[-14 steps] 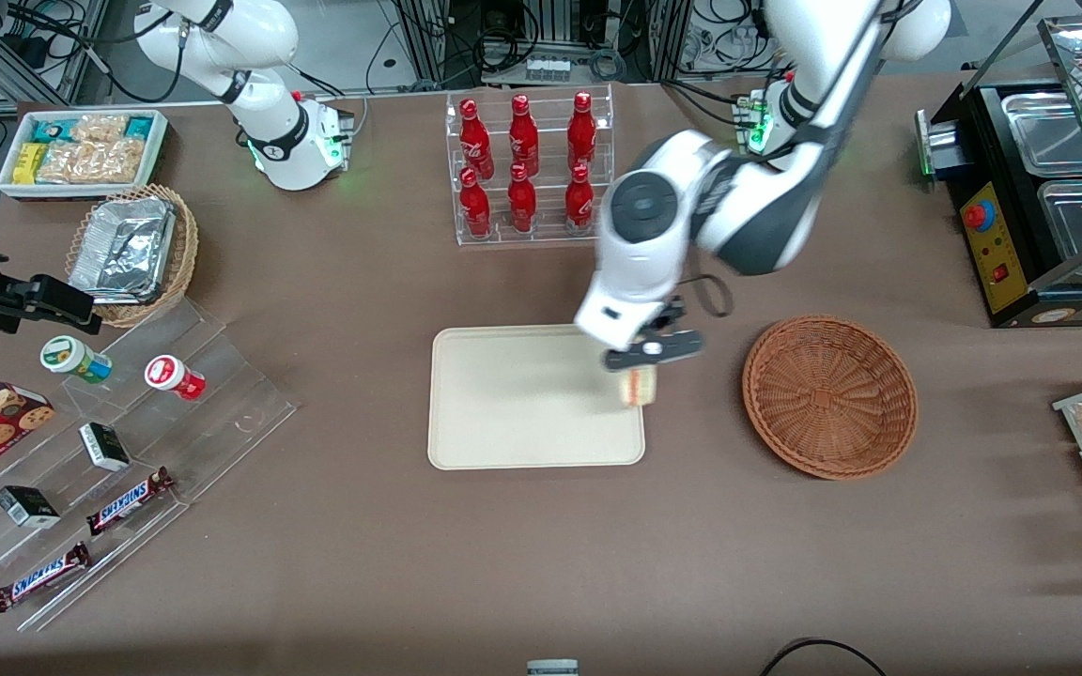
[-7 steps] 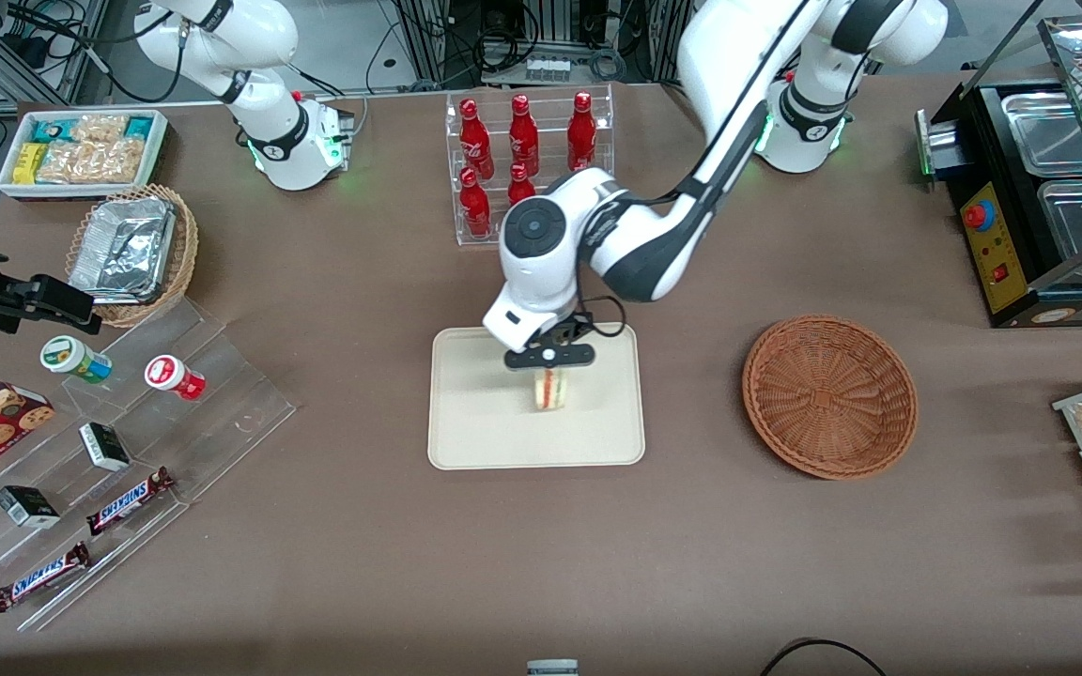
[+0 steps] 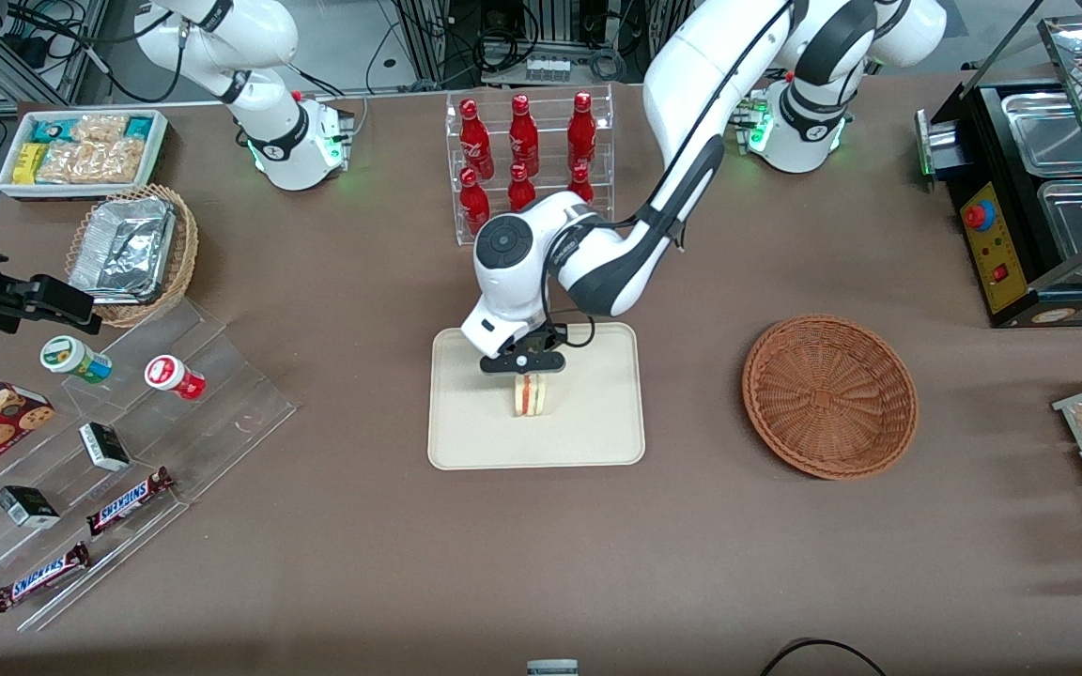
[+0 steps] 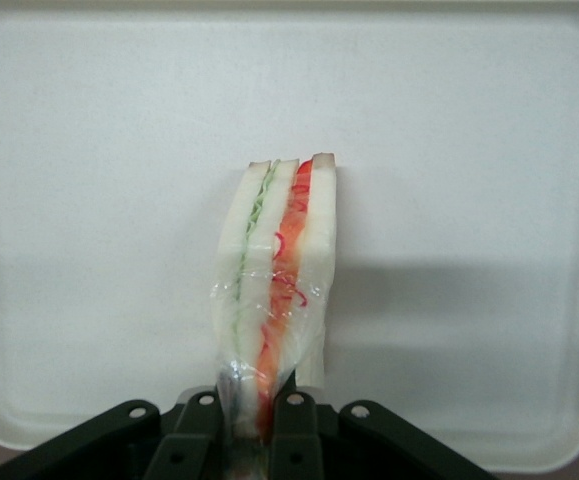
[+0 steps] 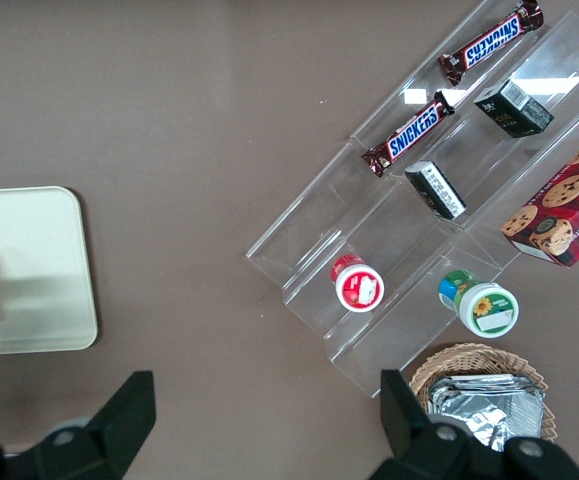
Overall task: Place sandwich from basket to tray
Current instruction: 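Lower the sandwich onto the tray and open the left gripper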
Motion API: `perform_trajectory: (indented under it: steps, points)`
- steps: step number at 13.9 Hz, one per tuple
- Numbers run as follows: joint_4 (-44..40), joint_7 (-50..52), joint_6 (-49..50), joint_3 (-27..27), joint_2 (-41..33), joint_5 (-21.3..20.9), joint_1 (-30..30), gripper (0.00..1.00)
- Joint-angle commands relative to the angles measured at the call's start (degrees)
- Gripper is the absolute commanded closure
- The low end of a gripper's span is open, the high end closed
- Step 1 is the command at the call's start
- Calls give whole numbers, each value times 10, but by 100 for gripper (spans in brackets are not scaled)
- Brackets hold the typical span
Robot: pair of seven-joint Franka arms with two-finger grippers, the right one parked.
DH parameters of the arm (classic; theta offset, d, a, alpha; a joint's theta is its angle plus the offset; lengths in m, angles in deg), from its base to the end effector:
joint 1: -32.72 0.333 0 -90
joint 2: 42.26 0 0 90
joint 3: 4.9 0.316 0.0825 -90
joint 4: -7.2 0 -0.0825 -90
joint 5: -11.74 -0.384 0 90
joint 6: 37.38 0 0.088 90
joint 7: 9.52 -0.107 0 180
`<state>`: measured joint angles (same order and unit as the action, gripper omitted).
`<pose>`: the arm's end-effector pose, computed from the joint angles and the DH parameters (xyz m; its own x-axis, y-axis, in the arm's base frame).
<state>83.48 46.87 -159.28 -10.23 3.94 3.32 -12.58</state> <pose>0.4867 -0.5584 0.2494 0.9978 0.0498 0.0434 0.0515 -0.9980 -0.0379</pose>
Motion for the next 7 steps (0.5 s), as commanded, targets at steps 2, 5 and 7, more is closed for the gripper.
perform_trajectory:
  steps: [2,5,7]
  points:
    - [-32,40,-1,9,22,-23,-11,100]
    - [-32,39,-1,9,17,-22,-7,0]
    - [-32,43,4,9,3,-16,-6,0]
